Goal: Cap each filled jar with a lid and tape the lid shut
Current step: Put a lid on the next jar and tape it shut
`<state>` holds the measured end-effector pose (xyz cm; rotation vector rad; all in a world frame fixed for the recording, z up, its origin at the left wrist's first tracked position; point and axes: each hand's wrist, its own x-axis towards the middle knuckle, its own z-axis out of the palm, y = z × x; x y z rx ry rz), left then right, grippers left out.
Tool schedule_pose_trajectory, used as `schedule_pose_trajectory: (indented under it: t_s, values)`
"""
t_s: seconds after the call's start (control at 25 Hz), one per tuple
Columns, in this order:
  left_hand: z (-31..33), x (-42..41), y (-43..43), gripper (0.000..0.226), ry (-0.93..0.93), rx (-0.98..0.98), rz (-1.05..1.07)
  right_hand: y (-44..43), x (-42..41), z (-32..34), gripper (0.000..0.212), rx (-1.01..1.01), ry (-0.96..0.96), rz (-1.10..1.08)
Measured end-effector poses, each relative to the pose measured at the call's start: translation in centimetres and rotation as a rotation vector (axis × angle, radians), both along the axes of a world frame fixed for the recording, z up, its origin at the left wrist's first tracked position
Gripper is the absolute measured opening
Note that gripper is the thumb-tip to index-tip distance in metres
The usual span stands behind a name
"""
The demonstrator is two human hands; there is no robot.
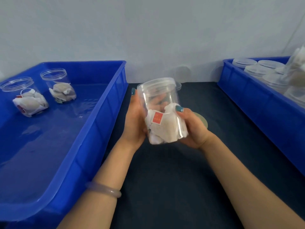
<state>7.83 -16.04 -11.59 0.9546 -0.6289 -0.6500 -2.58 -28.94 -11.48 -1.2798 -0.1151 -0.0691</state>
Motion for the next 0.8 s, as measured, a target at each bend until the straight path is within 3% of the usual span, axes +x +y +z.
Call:
schedule_pose_trajectory:
  t_s: [0.08,0.16,0.28,0.32,0.4,0.52,0.56,0.68,0.8]
  values:
    - [0.3,-0.2,-0.2,0.055,-0.037,0.086,0.225,-0.1,0.2,0.6,0.069,-0.122,0.022,-0.171]
    - [0.4,0.0,-0.1,0.056,-0.016,0.078,0.339,0.2,0.6,0.7,0.070,-0.366,0.055,-0.439]
    - [1.0,0.1,0.1,0.073,-0.104,0.137,0.374,1.6,0.7,0.0,0.092,-1.106,0.060,-0.738]
    - [1.1,0.1,0.1,0.084,-0.145,0.190,0.388,2.0,0.8,-0.3,0.096,-1.252,0.047,-0.772]
    - [1.0,0.4,0.2,0.091,-0.185,0.232,0.398,2.1,0.9,-0.3,0.091,-1.212,0.043,-0.700]
    - [1.1,0.8,0.6,0.081,-0.170,0.187,0.357,1.0,0.7,0.2,0.069,-0.748,0.096,-0.345]
    - [1.0,0.7,0.6,0.079,-0.170,0.175,0.343,0.6,0.7,0.3,0.063,-0.686,0.101,-0.259]
    - [0.8,0.2,0.4,0.076,-0.168,0.176,0.309,0.4,0.5,0.2,0.044,-0.657,0.073,-0.154]
    - [0.5,0.2,0.3,0.077,-0.189,0.220,0.297,0.1,0.3,0.1,0.044,-0.606,0.107,-0.127]
